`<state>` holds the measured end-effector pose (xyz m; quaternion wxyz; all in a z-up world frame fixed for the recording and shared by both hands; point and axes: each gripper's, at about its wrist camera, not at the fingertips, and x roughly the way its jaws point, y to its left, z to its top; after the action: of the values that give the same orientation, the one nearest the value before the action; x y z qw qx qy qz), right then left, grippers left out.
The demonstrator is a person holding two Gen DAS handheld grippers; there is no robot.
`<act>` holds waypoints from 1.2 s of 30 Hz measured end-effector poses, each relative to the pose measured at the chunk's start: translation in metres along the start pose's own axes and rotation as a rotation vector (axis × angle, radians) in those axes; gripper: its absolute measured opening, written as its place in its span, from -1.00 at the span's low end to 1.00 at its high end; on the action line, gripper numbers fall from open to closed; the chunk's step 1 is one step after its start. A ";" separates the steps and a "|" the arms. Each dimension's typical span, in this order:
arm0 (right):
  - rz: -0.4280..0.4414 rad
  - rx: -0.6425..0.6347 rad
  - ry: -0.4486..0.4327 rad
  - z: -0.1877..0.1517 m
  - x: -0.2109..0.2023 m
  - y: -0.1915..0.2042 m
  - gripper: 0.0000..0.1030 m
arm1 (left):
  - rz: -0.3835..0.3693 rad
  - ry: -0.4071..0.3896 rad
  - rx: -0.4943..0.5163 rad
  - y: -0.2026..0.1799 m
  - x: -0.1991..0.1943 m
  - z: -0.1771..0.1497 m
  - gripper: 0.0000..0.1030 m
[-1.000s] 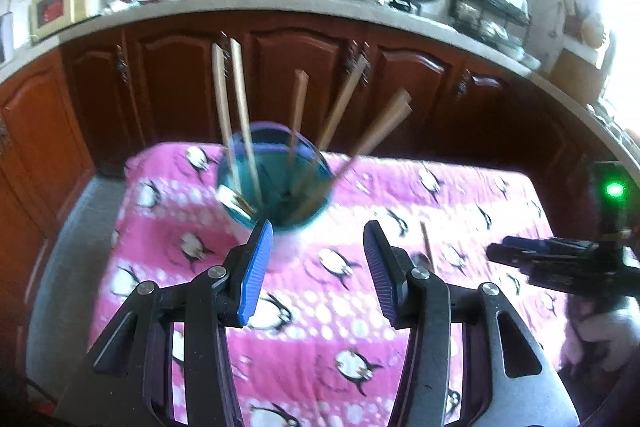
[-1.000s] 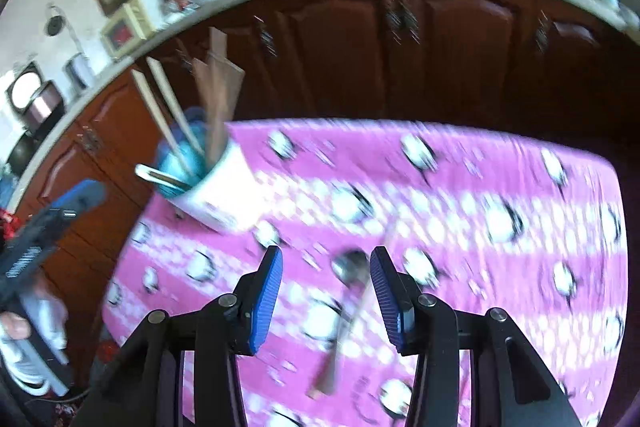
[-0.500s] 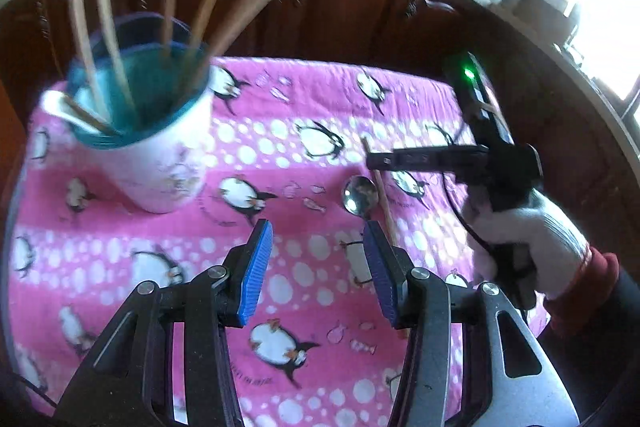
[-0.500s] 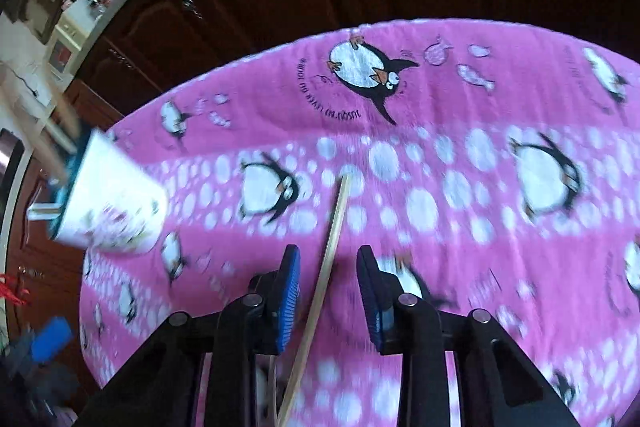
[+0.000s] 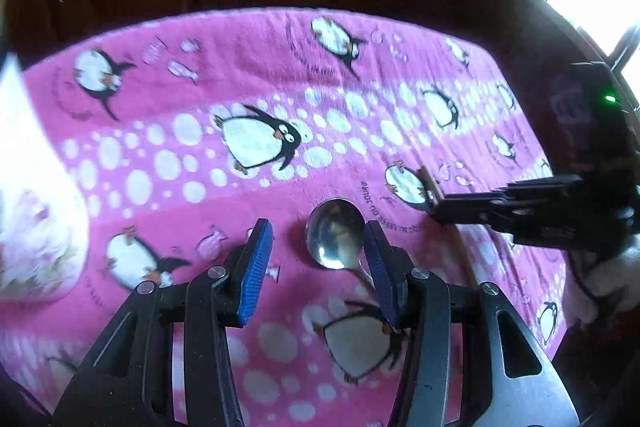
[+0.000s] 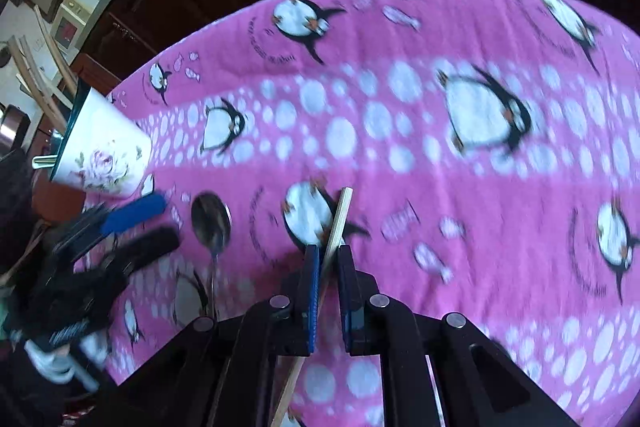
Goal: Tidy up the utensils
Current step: 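Grasp the metal spoon with the left tool while the right tool grasps the last chopstick, then lift and carry the spoon and chopstick with both tools over the teal-rimmed cup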
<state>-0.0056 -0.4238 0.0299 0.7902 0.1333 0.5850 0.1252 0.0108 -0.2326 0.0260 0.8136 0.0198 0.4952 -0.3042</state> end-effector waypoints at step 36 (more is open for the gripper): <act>0.014 -0.190 -0.215 -0.016 -0.096 0.088 -0.91 | 0.049 -0.076 -0.081 0.029 -0.093 -0.052 -0.48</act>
<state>-0.0515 -0.3751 0.1424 0.8564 0.0747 0.4816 0.1708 -0.0458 -0.1477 0.0673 0.8390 -0.0127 0.4753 -0.2646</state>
